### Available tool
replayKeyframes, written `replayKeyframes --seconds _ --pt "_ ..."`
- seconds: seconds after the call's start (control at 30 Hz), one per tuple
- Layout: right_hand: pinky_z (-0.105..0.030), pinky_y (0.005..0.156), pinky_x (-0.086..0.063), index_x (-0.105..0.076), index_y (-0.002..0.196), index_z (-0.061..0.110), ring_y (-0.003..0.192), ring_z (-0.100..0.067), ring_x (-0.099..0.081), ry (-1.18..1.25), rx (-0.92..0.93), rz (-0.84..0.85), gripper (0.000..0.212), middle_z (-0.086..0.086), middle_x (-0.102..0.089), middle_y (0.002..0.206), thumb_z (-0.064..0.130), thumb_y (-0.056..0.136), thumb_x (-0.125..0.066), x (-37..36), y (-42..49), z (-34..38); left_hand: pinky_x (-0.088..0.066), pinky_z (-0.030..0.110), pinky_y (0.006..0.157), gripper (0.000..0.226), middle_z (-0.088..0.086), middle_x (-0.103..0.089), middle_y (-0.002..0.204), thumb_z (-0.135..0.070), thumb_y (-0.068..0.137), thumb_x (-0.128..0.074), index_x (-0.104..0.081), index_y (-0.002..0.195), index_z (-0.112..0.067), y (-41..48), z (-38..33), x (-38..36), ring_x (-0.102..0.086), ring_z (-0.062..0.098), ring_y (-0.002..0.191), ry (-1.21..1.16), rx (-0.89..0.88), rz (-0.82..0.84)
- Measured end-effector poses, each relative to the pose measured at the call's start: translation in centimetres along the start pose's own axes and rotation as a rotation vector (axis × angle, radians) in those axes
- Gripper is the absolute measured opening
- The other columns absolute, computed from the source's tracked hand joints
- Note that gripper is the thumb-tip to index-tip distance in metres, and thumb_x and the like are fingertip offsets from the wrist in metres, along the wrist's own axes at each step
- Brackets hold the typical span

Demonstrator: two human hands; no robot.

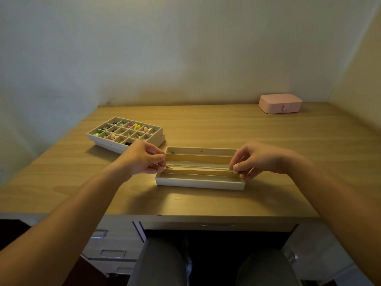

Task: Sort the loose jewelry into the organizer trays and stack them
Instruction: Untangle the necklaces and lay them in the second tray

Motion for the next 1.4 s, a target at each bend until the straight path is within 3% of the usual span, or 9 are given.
replayKeyframes --seconds 0.3,0.4,0.6,0.77,0.93,1.17,1.3,1.4 --pt "-0.023 0.064 -0.059 -0.075 0.099 0.010 0.074 -0.013 -0.071 -0.246 -0.002 -0.071 0.008 -0.006 -0.075 0.088 0.009 0.093 -0.071 -1.0 0.0 1.1 -0.062 0.030 0.066 0.007 0.004 -0.075 0.072 -0.008 0.090 -0.072 -0.078 0.088 -0.011 1.1 0.4 0.5 -0.073 0.019 0.068 0.420 -0.146 -0.064" --pt "-0.022 0.060 -0.058 -0.076 0.095 0.013 0.073 -0.013 -0.072 -0.353 -0.005 -0.120 0.005 -0.004 -0.076 0.085 0.011 0.090 -0.074 -1.3 0.1 1.5 -0.051 0.024 0.056 0.012 -0.001 -0.071 0.067 -0.009 0.090 -0.071 -0.078 0.083 -0.015 1.1 -0.3 -0.1 -0.066 0.013 0.061 0.632 -0.260 -0.117" --pt "-0.042 0.070 -0.063 -0.074 0.077 0.018 0.072 -0.017 -0.071 -0.582 -0.013 -0.289 0.011 0.000 -0.073 0.076 0.010 0.077 -0.081 -2.2 0.1 1.8 -0.057 0.034 0.069 0.012 -0.007 -0.072 0.087 -0.024 0.094 -0.066 -0.076 0.093 -0.030 -0.3 -1.8 -2.5 -0.066 0.014 0.081 1.056 -0.531 -0.079" --pt "-0.040 0.071 -0.062 -0.069 0.072 0.021 0.075 -0.020 -0.068 -0.699 -0.025 -0.405 0.014 0.002 -0.068 0.077 0.013 0.077 -0.080 -2.8 0.1 2.0 -0.058 0.032 0.071 0.013 -0.010 -0.073 0.088 -0.029 0.096 -0.063 -0.076 0.097 -0.032 -0.5 -2.2 -3.5 -0.067 0.012 0.081 1.201 -0.595 -0.001" --pt "-0.041 0.075 -0.061 -0.068 0.085 0.021 0.083 -0.026 -0.068 -0.791 0.006 -0.408 0.011 -0.004 -0.067 0.090 0.012 0.084 -0.072 -3.6 -0.1 2.4 -0.055 0.024 0.076 0.020 -0.010 -0.074 0.104 -0.028 0.097 -0.062 -0.075 0.111 -0.034 -0.4 -2.0 -3.5 -0.069 0.011 0.090 1.224 -0.542 0.087" --pt "-0.042 0.076 -0.059 -0.067 0.097 0.017 0.088 -0.032 -0.066 -0.915 0.063 -0.438 0.018 -0.009 -0.065 0.098 0.002 0.090 -0.059 -4.4 -1.0 2.9 -0.056 0.026 0.078 0.022 -0.007 -0.074 0.106 -0.029 0.094 -0.067 -0.075 0.115 -0.030 -0.4 -2.2 -3.5 -0.068 0.013 0.092 1.221 -0.467 0.150" --pt "-0.042 0.072 -0.059 -0.062 0.090 0.019 0.083 -0.030 -0.065 -0.892 0.080 -0.464 0.017 -0.007 -0.064 0.095 0.002 0.089 -0.062 -4.3 -1.0 2.8 -0.057 0.026 0.076 0.015 -0.008 -0.073 0.099 -0.029 0.089 -0.074 -0.076 0.104 -0.028 -0.1 -1.5 -2.7 -0.066 0.008 0.085 1.059 -0.406 0.181" --pt "-0.041 0.072 -0.058 -0.063 0.090 0.025 0.086 -0.025 -0.064 -0.863 0.099 -0.503 0.010 -0.001 -0.066 0.095 0.016 0.088 -0.068 -3.3 -1.0 2.5 -0.054 0.021 0.070 0.010 -0.012 -0.070 0.087 -0.026 0.084 -0.079 -0.074 0.091 -0.031 0.2 -1.1 -1.7 -0.065 0.004 0.079 0.848 -0.392 0.151"
Point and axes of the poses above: each hand's wrist, its own y-axis towards the middle knuckle, its own x-axis out of the back of the hand, z = x × y, the point moved 4 cm from there along y, towards the middle knuckle
